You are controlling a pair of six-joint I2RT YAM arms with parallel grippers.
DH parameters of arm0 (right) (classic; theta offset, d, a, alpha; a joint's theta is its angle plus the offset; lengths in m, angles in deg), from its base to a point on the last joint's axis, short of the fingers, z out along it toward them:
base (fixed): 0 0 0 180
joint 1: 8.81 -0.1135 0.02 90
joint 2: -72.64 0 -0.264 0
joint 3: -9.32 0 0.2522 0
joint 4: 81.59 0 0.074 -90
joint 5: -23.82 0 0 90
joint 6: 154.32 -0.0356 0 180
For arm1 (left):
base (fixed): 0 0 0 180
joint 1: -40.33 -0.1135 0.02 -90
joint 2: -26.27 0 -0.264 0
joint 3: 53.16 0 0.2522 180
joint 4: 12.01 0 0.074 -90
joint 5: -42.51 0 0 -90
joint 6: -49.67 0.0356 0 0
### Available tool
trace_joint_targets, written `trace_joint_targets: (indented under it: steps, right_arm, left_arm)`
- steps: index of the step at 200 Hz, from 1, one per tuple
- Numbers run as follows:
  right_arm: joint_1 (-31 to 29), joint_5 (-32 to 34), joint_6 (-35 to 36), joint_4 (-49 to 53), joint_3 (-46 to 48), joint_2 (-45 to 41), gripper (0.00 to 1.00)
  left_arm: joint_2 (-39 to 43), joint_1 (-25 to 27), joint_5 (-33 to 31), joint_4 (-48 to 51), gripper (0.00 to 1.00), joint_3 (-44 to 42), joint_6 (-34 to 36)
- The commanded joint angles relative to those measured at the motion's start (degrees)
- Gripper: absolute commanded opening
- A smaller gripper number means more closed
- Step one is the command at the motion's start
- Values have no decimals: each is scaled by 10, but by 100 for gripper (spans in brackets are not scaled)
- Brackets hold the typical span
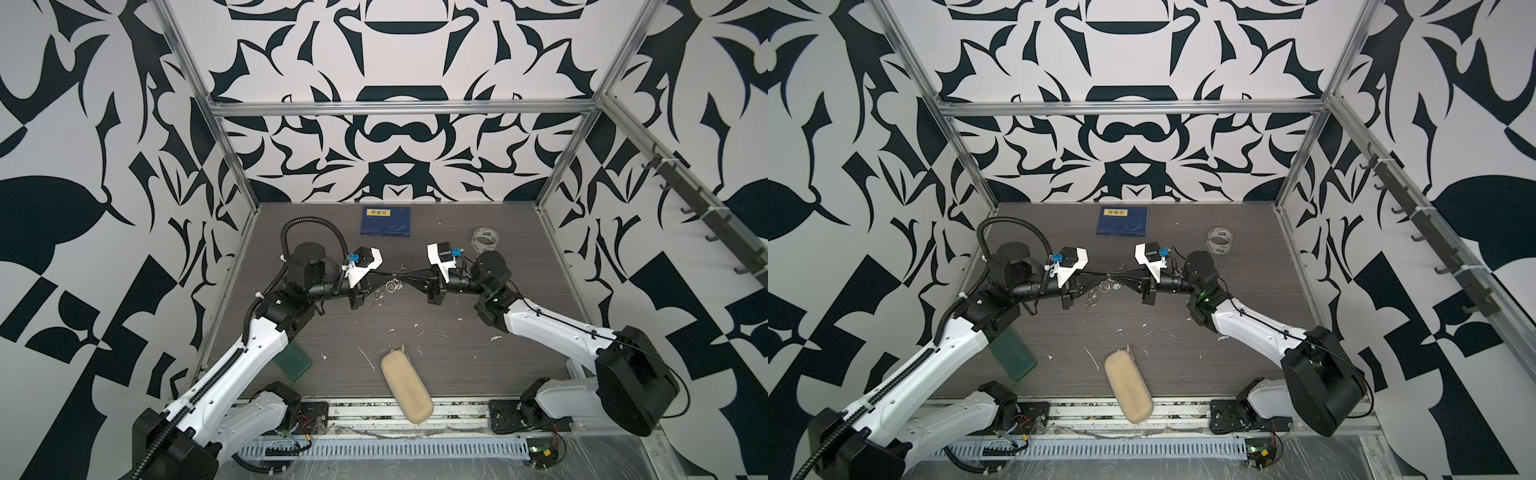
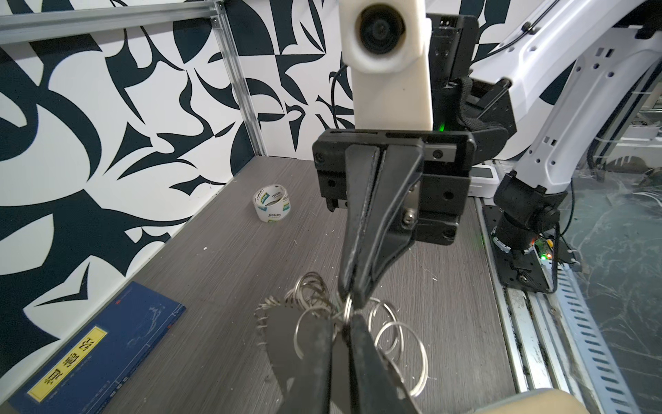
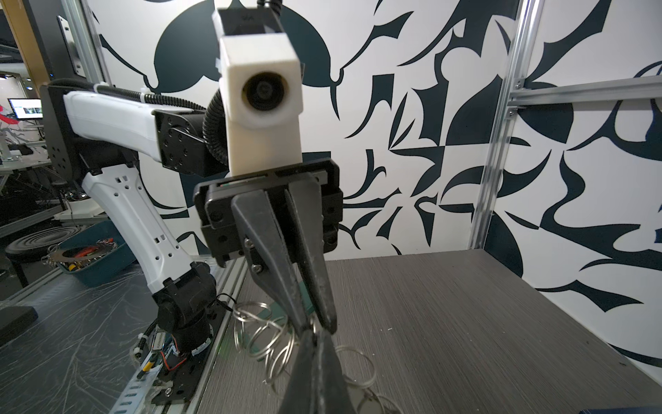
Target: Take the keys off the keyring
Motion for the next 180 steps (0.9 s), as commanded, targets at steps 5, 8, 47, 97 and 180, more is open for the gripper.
trace_joint_targets:
  steps: [5,8,47,97,180]
  right_arm:
    - [-3,-1,-23,-81,-27,-3,0]
    - [-3,0,-23,-80,-26,-3,0]
    - [-4,3,57,49,-25,-41,0]
    - [0,36,207,274,-45,-109,20]
    - [-2,27,244,335,-76,-110,20]
  left_arm:
    - [-5,9,15,-3,0,1,-3]
    - [-5,9,14,-3,0,2,-2]
    - [11,13,-2,50,0,14,83]
    - [44,45,-58,86,0,8,245]
    - [46,51,-68,118,0,19,270]
